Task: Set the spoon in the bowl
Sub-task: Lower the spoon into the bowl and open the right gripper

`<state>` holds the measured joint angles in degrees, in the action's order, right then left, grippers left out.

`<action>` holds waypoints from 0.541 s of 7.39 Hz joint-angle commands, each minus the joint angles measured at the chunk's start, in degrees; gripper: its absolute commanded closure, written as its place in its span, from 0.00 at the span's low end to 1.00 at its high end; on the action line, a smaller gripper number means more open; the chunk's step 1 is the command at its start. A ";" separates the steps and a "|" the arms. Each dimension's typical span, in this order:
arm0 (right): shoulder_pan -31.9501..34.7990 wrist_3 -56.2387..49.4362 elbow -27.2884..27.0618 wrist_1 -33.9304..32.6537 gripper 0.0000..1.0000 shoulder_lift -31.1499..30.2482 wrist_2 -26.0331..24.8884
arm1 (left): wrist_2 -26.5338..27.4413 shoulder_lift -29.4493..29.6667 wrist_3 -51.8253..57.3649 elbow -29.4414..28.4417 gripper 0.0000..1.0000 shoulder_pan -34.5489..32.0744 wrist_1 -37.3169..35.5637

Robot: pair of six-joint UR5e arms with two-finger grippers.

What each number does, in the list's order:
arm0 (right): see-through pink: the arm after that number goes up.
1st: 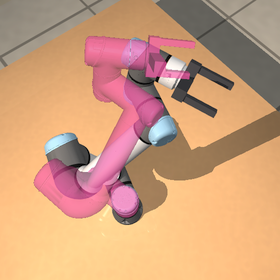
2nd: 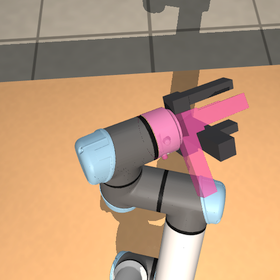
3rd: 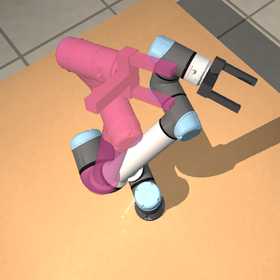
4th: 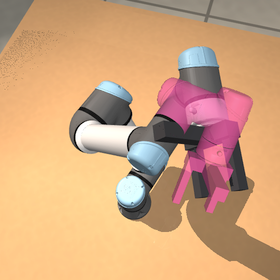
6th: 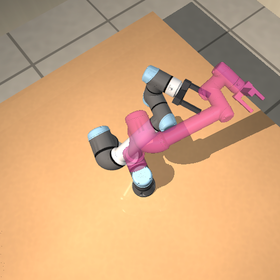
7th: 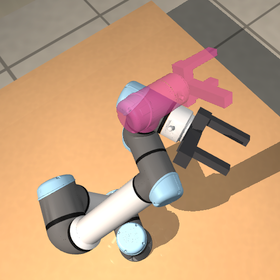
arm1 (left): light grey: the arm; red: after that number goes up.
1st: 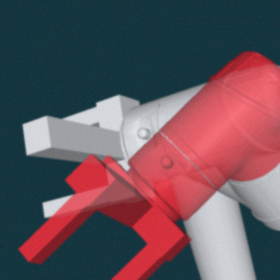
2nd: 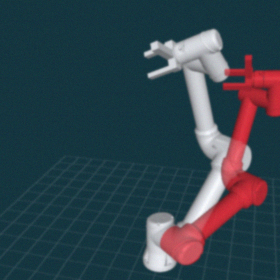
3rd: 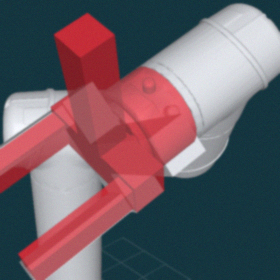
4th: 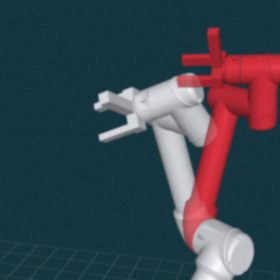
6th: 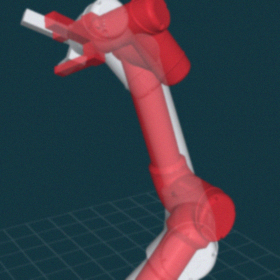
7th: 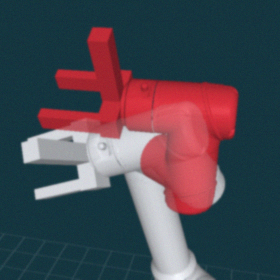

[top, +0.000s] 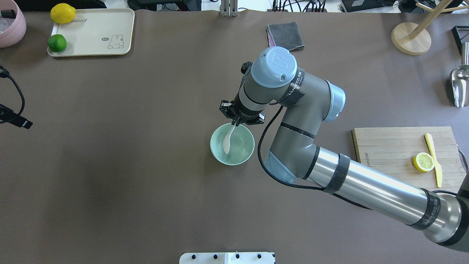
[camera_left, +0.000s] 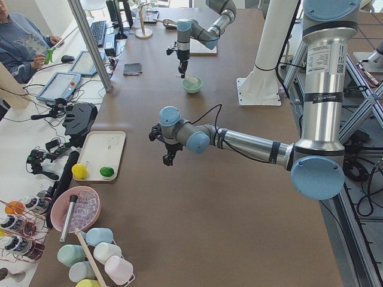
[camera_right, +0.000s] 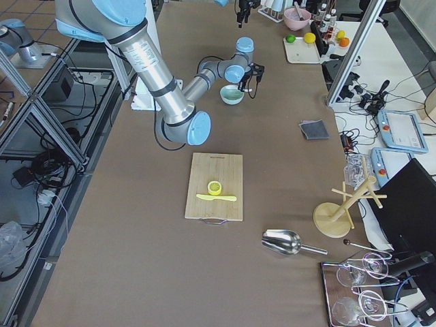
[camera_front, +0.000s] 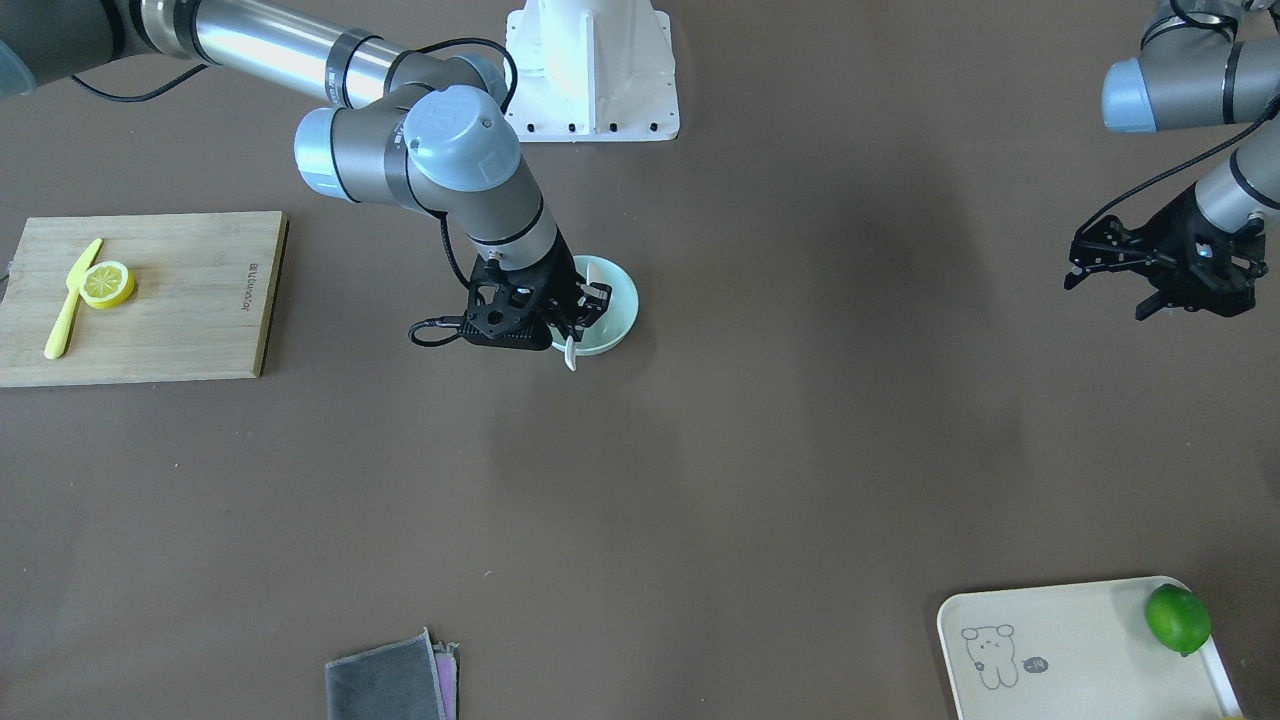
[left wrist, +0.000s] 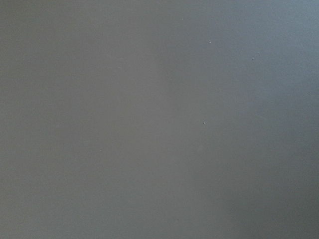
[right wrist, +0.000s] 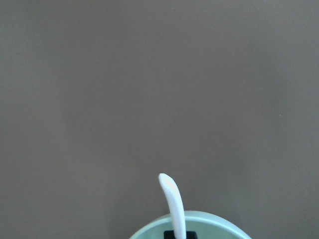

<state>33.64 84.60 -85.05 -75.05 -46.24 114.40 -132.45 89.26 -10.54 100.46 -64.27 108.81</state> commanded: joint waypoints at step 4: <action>4.57 -0.92 -9.11 -0.88 0.00 -7.67 4.30 | 0.09 0.31 0.00 0.08 0.06 -0.33 -0.35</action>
<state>35.39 84.10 -88.85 -75.44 -49.35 115.66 -132.38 89.76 -10.55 100.51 -64.31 108.54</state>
